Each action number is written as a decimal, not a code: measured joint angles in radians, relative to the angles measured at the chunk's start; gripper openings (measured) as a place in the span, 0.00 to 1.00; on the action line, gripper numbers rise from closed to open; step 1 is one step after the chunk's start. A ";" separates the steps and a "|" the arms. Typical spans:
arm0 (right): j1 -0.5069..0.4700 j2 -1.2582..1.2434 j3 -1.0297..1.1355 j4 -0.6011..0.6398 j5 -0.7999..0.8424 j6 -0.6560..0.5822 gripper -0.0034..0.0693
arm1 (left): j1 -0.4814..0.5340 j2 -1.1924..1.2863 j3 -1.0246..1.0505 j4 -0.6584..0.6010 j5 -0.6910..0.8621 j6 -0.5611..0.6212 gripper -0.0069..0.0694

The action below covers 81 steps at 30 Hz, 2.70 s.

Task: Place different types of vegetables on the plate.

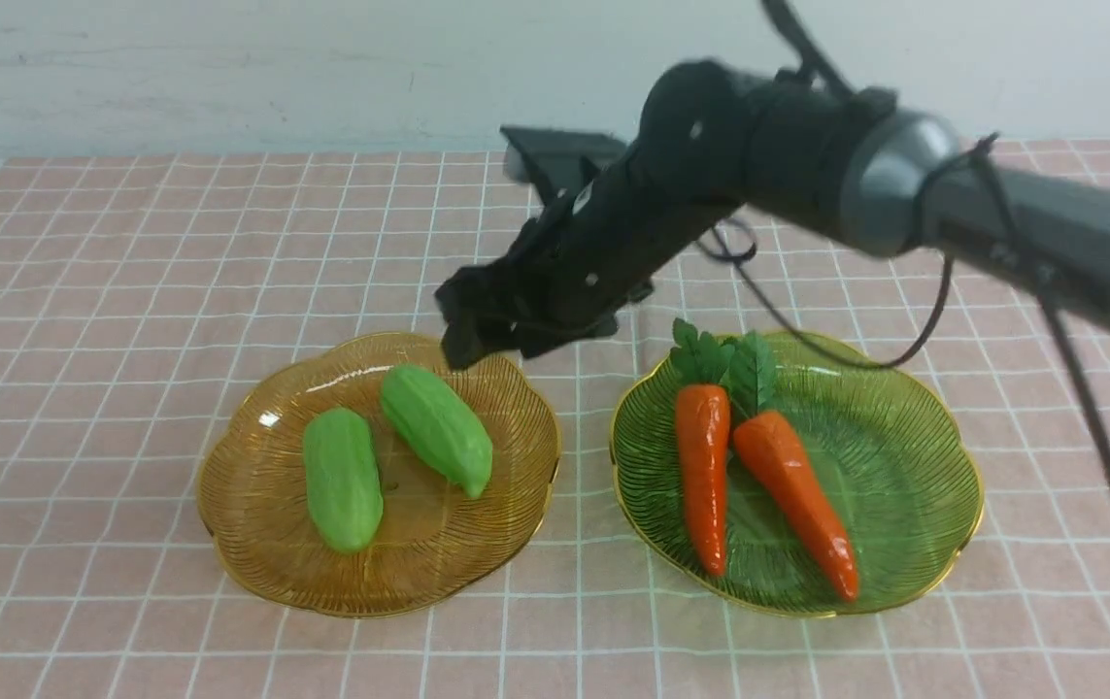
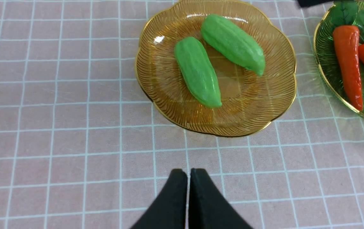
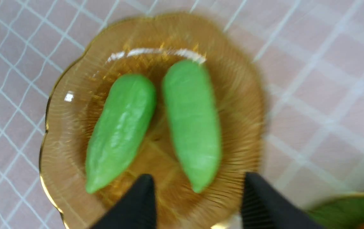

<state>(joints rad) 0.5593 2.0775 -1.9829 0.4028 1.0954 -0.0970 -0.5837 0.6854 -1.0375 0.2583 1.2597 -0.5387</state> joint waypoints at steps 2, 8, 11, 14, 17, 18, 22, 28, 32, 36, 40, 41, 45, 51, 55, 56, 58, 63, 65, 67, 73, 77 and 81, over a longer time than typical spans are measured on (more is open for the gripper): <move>-0.034 -0.055 -0.062 -0.055 0.080 -0.001 0.41 | 0.000 -0.054 0.036 0.013 0.003 0.000 0.09; -0.121 -0.269 -0.141 -0.197 0.149 0.021 0.08 | 0.000 -0.188 0.141 0.050 0.015 0.000 0.09; -0.154 -0.383 -0.135 -0.242 0.157 0.028 0.04 | 0.000 -0.242 0.195 0.070 0.015 0.000 0.09; -0.171 -0.503 -0.093 -0.275 0.162 0.033 0.03 | 0.000 -0.274 0.232 0.077 0.008 0.000 0.09; -0.175 -0.647 -0.001 -0.289 0.164 0.036 0.03 | 0.000 -0.293 0.263 0.081 -0.035 0.000 0.09; -0.175 -0.739 0.079 -0.290 0.146 0.040 0.03 | 0.000 -0.297 0.280 0.081 -0.062 0.000 0.09; -0.175 -1.021 0.386 -0.298 -0.050 0.055 0.03 | 0.000 -0.299 0.303 0.081 -0.116 0.000 0.09; -0.175 -1.386 0.849 -0.303 -0.430 0.059 0.03 | 0.000 -0.299 0.330 0.082 -0.171 0.000 0.09; -0.175 -1.779 1.310 -0.306 -0.826 0.072 0.03 | 0.000 -0.299 0.363 0.081 -0.220 0.000 0.09; -0.175 -2.010 1.534 -0.306 -0.961 0.084 0.03 | 0.000 -0.299 0.379 0.080 -0.257 -0.001 0.09; -0.175 -2.085 1.595 -0.306 -0.987 0.084 0.03 | 0.000 -0.299 0.379 0.080 -0.262 -0.001 0.09; -0.175 -2.088 1.602 -0.307 -0.989 0.084 0.03 | 0.000 -0.299 0.379 0.080 -0.263 -0.001 0.09; -0.175 -2.088 1.619 -0.312 -0.991 0.084 0.03 | 0.000 -0.323 0.379 0.068 -0.268 0.005 0.09; -0.175 -2.088 1.619 -0.321 -0.998 0.084 0.03 | 0.000 -0.438 0.379 0.061 -0.268 0.018 0.09; -0.175 -2.088 1.619 -0.322 -0.998 0.084 0.03 | 0.000 -0.476 0.379 0.065 -0.268 0.018 0.09; -0.175 -2.088 1.619 -0.322 -0.998 0.084 0.03 | 0.000 -0.488 0.379 0.065 -0.268 0.018 0.09; -0.175 -2.088 1.619 -0.322 -0.998 0.084 0.03 | 0.000 -0.500 0.379 0.063 -0.268 0.018 0.09; -0.175 -2.088 1.619 -0.322 -0.998 0.084 0.03 | 0.000 -0.501 0.379 0.064 -0.268 0.018 0.09; -0.175 -2.088 1.619 -0.322 -0.998 0.084 0.03 | 0.000 -0.501 0.379 0.064 -0.268 0.018 0.09; -0.175 -2.088 1.619 -0.322 -0.998 0.084 0.03 | 0.000 -0.501 0.379 0.064 -0.268 0.018 0.09; -0.175 -2.088 1.619 -0.322 -0.998 0.084 0.03 | 0.000 -0.501 0.379 0.068 -0.268 0.027 0.09; -0.175 -2.088 1.619 -0.322 -0.998 0.084 0.03 | 0.000 -0.501 0.391 0.080 -0.289 0.055 0.09; -0.175 -2.088 1.619 -0.322 -0.998 0.084 0.03 | 0.028 -0.533 0.486 0.061 -0.441 0.174 0.09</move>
<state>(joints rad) 0.3846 -0.0105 -0.3641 0.0812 0.0976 -0.0133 -0.5556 0.1523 -0.5512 0.3194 0.8188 -0.3643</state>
